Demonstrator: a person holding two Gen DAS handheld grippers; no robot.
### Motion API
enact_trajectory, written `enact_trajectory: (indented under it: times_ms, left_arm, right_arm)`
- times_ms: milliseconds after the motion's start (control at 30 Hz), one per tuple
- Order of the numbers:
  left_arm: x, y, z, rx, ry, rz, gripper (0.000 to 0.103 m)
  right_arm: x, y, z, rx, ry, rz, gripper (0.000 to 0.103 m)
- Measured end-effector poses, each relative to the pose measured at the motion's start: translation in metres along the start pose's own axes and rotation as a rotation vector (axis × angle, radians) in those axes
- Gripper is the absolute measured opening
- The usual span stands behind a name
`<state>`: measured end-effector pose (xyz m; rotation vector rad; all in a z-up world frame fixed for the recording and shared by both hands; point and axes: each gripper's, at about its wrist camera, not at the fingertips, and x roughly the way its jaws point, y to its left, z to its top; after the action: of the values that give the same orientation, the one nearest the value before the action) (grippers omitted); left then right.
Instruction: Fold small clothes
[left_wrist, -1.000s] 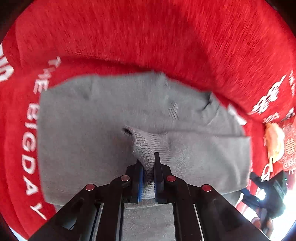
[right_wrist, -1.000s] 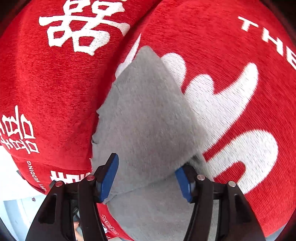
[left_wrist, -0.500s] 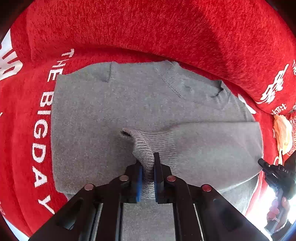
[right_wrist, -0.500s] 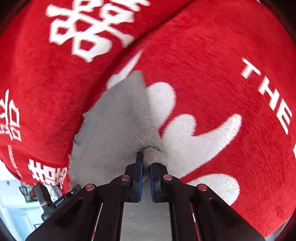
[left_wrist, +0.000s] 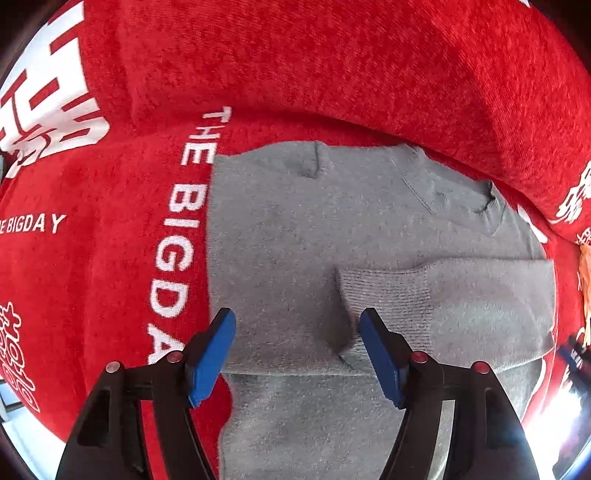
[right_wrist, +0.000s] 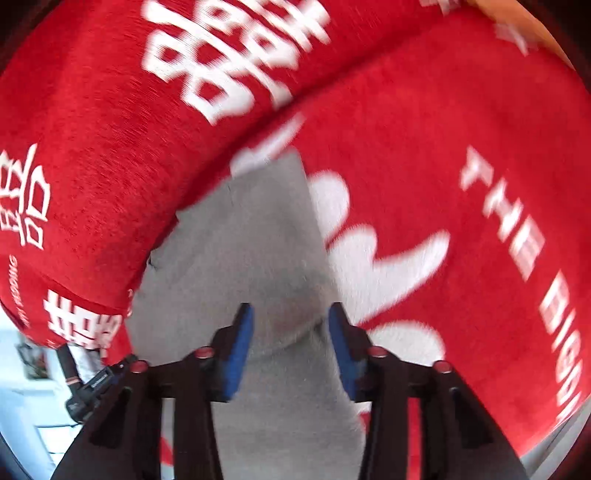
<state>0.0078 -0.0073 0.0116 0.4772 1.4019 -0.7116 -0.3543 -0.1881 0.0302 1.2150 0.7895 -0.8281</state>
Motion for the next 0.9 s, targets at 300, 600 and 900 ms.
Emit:
enact_trajectory:
  times_ms: [300, 600, 900]
  left_arm:
    - [0.013, -0.034, 0.002, 0.010, 0.041, -0.092, 0.071]
    - [0.021, -0.048, 0.005, 0.012, 0.045, -0.065, 0.071]
    - [0.012, -0.022, 0.002, -0.016, 0.091, -0.152, 0.071]
  right_arm:
    - [0.076, 0.008, 0.072, -0.020, 0.100, -0.047, 0.009]
    - [0.075, -0.004, 0.082, -0.067, 0.074, -0.088, 0.008]
    - [0.033, 0.018, 0.056, -0.122, 0.055, -0.099, 0.015]
